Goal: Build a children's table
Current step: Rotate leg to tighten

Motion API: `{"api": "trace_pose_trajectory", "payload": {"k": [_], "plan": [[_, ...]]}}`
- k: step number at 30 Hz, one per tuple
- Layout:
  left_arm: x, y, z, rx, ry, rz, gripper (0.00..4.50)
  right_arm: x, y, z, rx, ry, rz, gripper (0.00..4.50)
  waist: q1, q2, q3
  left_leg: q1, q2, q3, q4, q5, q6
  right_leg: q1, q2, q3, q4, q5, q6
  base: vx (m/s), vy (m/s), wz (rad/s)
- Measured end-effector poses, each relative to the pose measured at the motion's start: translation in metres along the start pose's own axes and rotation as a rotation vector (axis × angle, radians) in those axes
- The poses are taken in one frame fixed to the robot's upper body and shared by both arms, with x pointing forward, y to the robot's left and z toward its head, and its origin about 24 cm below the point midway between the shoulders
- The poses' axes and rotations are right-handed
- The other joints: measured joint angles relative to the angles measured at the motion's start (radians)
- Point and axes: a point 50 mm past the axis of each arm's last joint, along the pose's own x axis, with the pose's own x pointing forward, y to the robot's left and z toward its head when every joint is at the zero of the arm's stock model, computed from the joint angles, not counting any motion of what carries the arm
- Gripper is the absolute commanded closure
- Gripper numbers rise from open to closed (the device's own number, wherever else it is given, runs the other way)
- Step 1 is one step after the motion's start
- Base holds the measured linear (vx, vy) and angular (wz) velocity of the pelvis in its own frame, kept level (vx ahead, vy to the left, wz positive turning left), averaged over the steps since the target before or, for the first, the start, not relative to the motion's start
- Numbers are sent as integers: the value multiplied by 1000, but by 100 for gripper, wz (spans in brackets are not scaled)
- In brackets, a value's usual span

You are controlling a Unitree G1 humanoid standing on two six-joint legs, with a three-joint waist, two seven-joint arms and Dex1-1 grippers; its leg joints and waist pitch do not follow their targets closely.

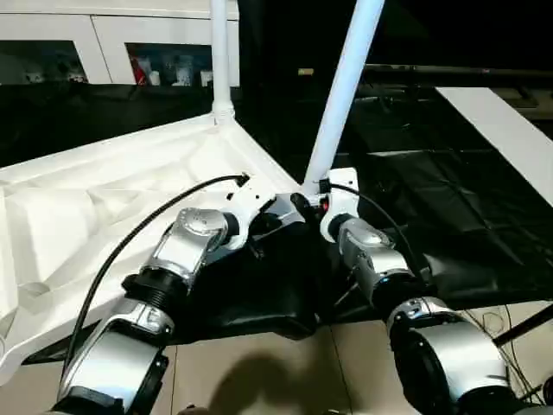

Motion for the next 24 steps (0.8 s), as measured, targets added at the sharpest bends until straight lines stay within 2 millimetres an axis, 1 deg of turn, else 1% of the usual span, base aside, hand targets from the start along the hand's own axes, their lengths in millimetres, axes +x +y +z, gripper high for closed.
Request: {"api": "trace_pose_trajectory", "payload": {"k": [1, 3, 5, 6, 7, 9, 11, 14, 17, 21, 24], "plan": [[-1, 1, 0, 4, -1, -7, 450, -1, -1, 0, -3, 0, 19, 146, 0, 1, 0, 0, 0, 0, -1, 0, 0, 0, 0, 0, 0, 0, 0, 0, 0, 0], [-5, 2, -2, 22, 0, -30, 450, -4, -6, 1, -29, 2, 80, 111, 1, 1, 1, 0, 0, 0, -2, 0, 0, -1, 0, 0, -1, 0, 0, 0, 0, 0], [-10, 5, -5, 31, 1, -38, 450, -6, -8, 1, -57, -2, 152, 105, -1, 2, 1, 0, 0, 0, -2, 0, 0, -1, 1, 0, -1, 0, 0, 0, 0, 0], [-15, 8, -7, 51, 4, -57, 450, -9, -11, 2, -88, -6, 199, 76, -1, 2, 1, 0, 1, 0, -3, 0, 0, 0, 2, -1, -1, 0, 0, 0, 0, 0], [-18, 7, -9, 65, 3, -80, 450, -12, -13, 2, -111, -4, 237, 76, -1, 2, 1, 0, 1, 0, -2, 0, 0, 0, 1, -1, -1, 0, -1, 0, 0, 0], [-23, 5, -11, 97, -4, -137, 450, -18, -16, 2, -173, 9, 331, 58, 2, 2, 1, 0, 1, 0, -2, 0, 1, 0, 1, -1, -3, 0, 0, 0, 0, 0], [-28, 2, -13, 119, -6, -202, 450, -24, -20, 3, -221, 21, 410, 58, 4, 2, 1, 0, 1, 0, -2, 0, 1, 1, 1, -1, -4, 0, -1, 0, 0, 0], [-36, 0, -16, 144, -3, -284, 450, -34, -25, 4, -296, 50, 553, 58, 14, 2, 1, 0, 1, 0, -1, 1, 5, 0, 0, -2, -4, -1, -1, 0, 0, 0], [-44, -1, -21, 139, 3, -341, 450, -42, -25, 2, -351, 86, 676, 58, 15, 1, 1, 0, 1, 0, 0, 3, 9, 1, 0, -2, -4, -1, -1, 0, 0, 0], [-51, -3, -25, 136, 8, -395, 450, -46, -22, -3, -370, 124, 765, 58, 16, 1, 1, 0, 2, 0, 0, 2, 5, 1, 0, -2, -3, -1, -1, 0, 0, 0], [-53, -3, -26, 132, 6, -412, 450, -47, -20, -4, -377, 128, 789, 58, 16, 1, 1, 0, 2, 0, 0, 2, 5, 1, 0, -2, -3, -1, -1, 0, 0, 0]]}}
